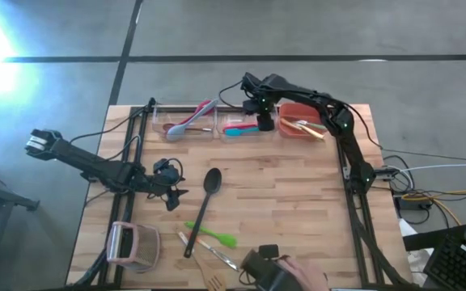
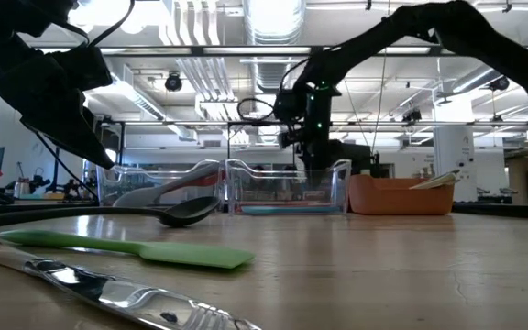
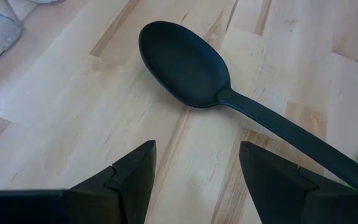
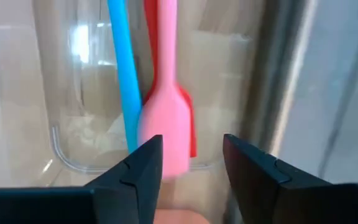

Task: Pick & Place Kitchen Items
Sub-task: Put the pink spatula into the right transparent bin, then put the black serving spoon into the left transparent bin

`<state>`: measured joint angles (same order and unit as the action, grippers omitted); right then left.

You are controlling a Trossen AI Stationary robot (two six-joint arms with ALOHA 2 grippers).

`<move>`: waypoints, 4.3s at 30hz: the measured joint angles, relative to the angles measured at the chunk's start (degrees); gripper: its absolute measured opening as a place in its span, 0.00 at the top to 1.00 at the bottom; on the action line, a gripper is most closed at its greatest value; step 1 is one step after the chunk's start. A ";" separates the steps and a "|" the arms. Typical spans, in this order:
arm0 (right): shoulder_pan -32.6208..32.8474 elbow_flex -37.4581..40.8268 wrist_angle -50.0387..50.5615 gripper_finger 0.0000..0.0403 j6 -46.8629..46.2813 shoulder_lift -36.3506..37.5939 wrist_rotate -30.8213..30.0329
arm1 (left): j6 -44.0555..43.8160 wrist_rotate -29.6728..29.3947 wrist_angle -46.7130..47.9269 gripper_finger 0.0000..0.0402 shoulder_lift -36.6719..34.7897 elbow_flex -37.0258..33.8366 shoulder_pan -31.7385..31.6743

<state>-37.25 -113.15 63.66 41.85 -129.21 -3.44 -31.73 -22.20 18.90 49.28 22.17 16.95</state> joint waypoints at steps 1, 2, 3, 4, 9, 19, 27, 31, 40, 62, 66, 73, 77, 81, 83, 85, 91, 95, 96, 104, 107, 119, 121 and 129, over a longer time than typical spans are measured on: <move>0.07 -0.02 0.05 0.58 -0.13 0.47 0.02 | 0.00 0.00 0.00 0.42 0.00 0.00 0.02; 0.13 -0.02 0.20 0.57 -0.40 0.97 0.02 | 0.00 0.00 0.00 0.42 0.00 0.00 0.00; 0.23 -0.02 0.38 0.57 -0.86 1.40 0.04 | 0.00 0.00 0.00 0.42 0.00 0.00 0.00; 0.30 -0.02 0.59 0.56 -1.28 1.88 0.04 | 0.00 0.00 0.00 0.42 0.00 0.00 0.01; 1.32 -0.04 3.74 0.55 -3.86 5.43 0.16 | 0.00 0.00 0.00 0.42 0.00 0.00 0.02; 6.68 -0.03 9.97 0.62 -11.86 14.59 0.30 | -4.46 3.49 0.08 0.42 -0.01 0.33 0.00; 12.99 0.00 11.82 0.68 -21.74 24.26 0.37 | -5.01 7.20 0.01 0.42 0.00 1.18 0.00; 15.88 0.00 13.27 0.71 -29.54 28.93 0.45 | -5.01 7.45 0.02 0.42 0.00 1.18 0.00; 22.42 0.20 18.43 0.79 -45.09 36.47 0.43 | -6.49 9.22 0.02 0.42 0.00 1.18 0.00; 51.79 25.81 -14.41 0.96 -65.07 39.77 -3.60 | -4.09 16.75 0.08 0.42 -0.01 1.18 0.00; 55.69 32.45 -31.60 0.97 -64.35 39.20 -3.68 | -2.48 16.92 0.17 0.42 -0.02 1.18 0.00; 58.51 41.36 -61.31 0.98 -64.30 32.98 -4.05 | -1.05 19.67 1.34 0.42 -0.02 1.65 0.00; 59.44 40.84 -68.32 0.98 -65.15 25.09 -4.03 | -1.16 20.24 3.20 0.42 -0.04 1.75 0.00; 60.18 34.11 -65.98 0.98 -65.90 17.85 -2.56 | -1.40 22.52 6.94 0.42 -0.09 1.75 0.02; 60.49 29.84 -64.37 0.98 -66.52 14.86 -2.53 | -1.47 24.02 9.29 0.42 -0.20 1.73 0.00; 60.64 25.40 -59.83 0.97 -67.21 12.09 -2.54 | -1.64 25.36 10.25 0.42 -0.21 1.73 0.00; 60.65 13.01 -47.57 0.85 -70.38 3.96 -2.55 | -1.33 30.30 11.73 0.42 -0.42 1.70 0.00; 60.63 6.96 -47.43 0.74 -70.84 -0.98 -2.58 | -1.31 31.78 11.89 0.42 -0.42 1.70 0.01; 60.63 5.28 -47.24 0.72 -70.96 -2.45 -2.60 | -1.31 31.80 12.01 0.42 -0.42 1.70 0.02; 60.60 -5.18 -39.82 0.57 -72.70 -10.69 -4.09 | -1.24 31.80 13.75 0.42 -0.52 1.68 0.02; 60.60 -7.31 -38.03 0.54 -74.24 -12.90 -4.13 | -1.17 31.80 13.81 0.42 -0.48 1.66 0.02; 60.14 -5.49 -36.87 0.54 -77.67 -13.92 -6.19 | -0.70 31.80 14.16 0.42 -0.46 1.66 0.02; 59.85 -5.12 -36.99 0.53 -78.18 -13.92 -6.18 | -0.44 31.80 14.12 0.42 -0.46 1.66 0.02; 59.27 -4.80 -39.03 0.52 -78.27 -13.92 -5.69 | -0.37 31.80 14.13 0.42 -0.46 1.66 0.02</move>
<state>22.02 -117.95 24.64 -36.41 -143.13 -9.13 -32.10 9.61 33.03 48.82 23.83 16.97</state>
